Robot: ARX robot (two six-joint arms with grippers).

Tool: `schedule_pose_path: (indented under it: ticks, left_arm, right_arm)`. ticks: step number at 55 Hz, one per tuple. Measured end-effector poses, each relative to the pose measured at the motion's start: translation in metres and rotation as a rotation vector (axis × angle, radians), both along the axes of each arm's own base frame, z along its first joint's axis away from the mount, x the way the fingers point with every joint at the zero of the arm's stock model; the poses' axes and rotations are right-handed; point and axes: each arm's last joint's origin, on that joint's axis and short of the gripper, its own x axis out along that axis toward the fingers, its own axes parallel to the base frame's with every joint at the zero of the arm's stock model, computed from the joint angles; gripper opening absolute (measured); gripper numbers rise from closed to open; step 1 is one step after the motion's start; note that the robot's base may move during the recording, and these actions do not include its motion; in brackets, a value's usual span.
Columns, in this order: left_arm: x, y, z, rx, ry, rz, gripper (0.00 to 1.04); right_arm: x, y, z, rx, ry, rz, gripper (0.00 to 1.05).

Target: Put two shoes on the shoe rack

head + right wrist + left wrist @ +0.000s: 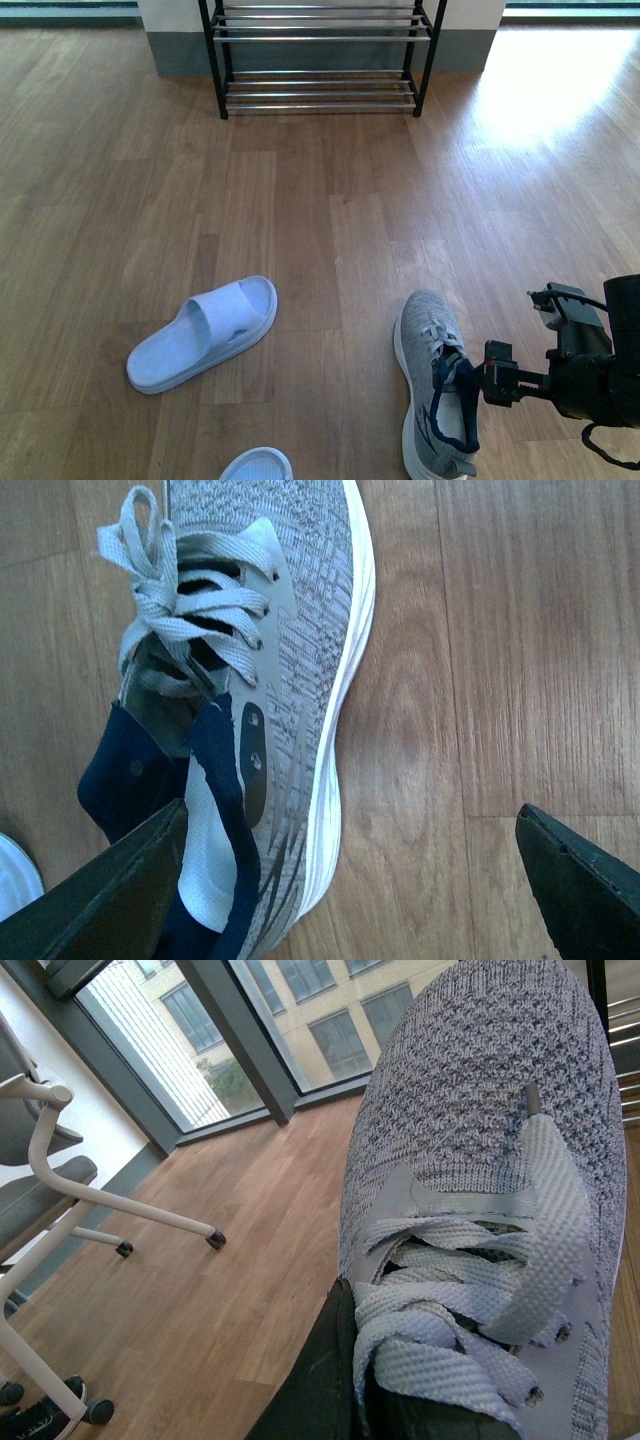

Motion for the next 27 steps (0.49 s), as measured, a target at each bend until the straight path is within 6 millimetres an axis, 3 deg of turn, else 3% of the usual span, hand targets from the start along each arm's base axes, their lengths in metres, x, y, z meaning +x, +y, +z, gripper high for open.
schedule_pose_path:
  ticks: [24, 27]
  left_arm:
    - [0.0, 0.0, 0.0, 0.0, 0.0, 0.0, 0.02]
    - [0.0, 0.0, 0.0, 0.0, 0.0, 0.0, 0.02]
  right_arm:
    - [0.014, 0.013, -0.039, -0.025, -0.02, 0.044, 0.95]
    - [0.017, 0.014, -0.041, -0.032, -0.031, 0.046, 0.9]
